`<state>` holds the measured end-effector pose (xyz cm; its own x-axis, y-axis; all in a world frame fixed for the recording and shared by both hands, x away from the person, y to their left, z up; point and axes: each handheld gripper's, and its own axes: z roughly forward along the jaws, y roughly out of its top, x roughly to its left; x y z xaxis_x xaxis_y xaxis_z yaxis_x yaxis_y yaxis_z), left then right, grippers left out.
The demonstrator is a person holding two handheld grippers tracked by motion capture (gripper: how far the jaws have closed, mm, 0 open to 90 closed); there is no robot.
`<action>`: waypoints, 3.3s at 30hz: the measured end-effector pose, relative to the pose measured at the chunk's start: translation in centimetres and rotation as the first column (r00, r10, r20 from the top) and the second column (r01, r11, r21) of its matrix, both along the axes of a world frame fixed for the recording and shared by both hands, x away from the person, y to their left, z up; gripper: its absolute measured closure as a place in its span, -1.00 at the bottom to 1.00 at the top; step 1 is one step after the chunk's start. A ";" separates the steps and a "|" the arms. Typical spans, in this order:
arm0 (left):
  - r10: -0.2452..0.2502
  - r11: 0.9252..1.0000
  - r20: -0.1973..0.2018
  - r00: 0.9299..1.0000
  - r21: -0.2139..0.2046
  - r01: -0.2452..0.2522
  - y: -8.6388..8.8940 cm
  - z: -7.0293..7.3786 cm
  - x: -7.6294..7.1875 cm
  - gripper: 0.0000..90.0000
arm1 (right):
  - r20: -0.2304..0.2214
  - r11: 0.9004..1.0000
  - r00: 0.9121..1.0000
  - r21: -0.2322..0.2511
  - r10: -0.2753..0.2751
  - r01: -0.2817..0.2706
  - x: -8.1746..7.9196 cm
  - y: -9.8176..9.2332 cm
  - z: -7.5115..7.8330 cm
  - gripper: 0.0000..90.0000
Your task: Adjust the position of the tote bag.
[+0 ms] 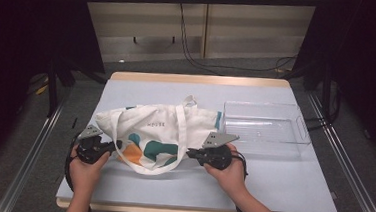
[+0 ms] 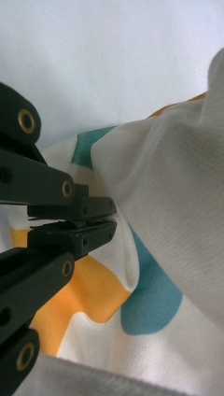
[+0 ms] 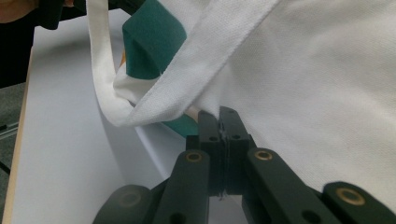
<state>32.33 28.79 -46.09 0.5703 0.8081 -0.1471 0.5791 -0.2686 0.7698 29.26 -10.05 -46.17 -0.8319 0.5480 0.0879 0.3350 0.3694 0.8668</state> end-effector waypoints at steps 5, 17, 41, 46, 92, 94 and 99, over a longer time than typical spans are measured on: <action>0.001 1.000 -0.003 1.000 -0.004 -0.001 -0.1 0.0 0.3 0.93 | 0.004 1.000 1.000 0.000 0.001 -0.001 -0.1 0.0 -0.1 0.97; 0.010 1.000 -0.001 1.000 -0.017 -0.010 0.0 -0.1 0.9 0.93 | -0.005 1.000 1.000 0.006 0.005 -0.004 -0.1 0.0 0.0 0.96; 0.032 0.999 -0.038 0.999 -0.024 -0.033 0.5 0.5 -2.3 0.58 | 0.007 1.000 1.000 0.031 0.000 -0.001 1.3 -2.5 2.4 0.26; 0.020 1.000 -0.035 0.999 -0.010 -0.020 0.4 0.5 -2.8 0.45 | 0.025 1.000 1.000 0.009 -0.002 0.002 2.1 -2.8 3.4 0.13; -0.032 0.999 -0.051 0.998 0.008 0.033 -0.5 1.2 -3.7 0.00 | 0.002 0.999 0.999 0.006 -0.050 0.050 10.8 -2.1 6.4 -0.31; -0.034 0.999 -0.055 0.998 0.006 0.035 -0.6 1.2 -3.7 0.00 | -0.008 0.999 0.999 0.004 -0.046 0.046 11.1 -2.0 6.3 -0.31; -0.032 0.999 -0.051 0.998 0.006 0.032 -0.6 1.2 -3.7 0.00 | -0.024 0.999 0.999 -0.013 -0.030 0.030 11.5 -1.8 6.0 -0.23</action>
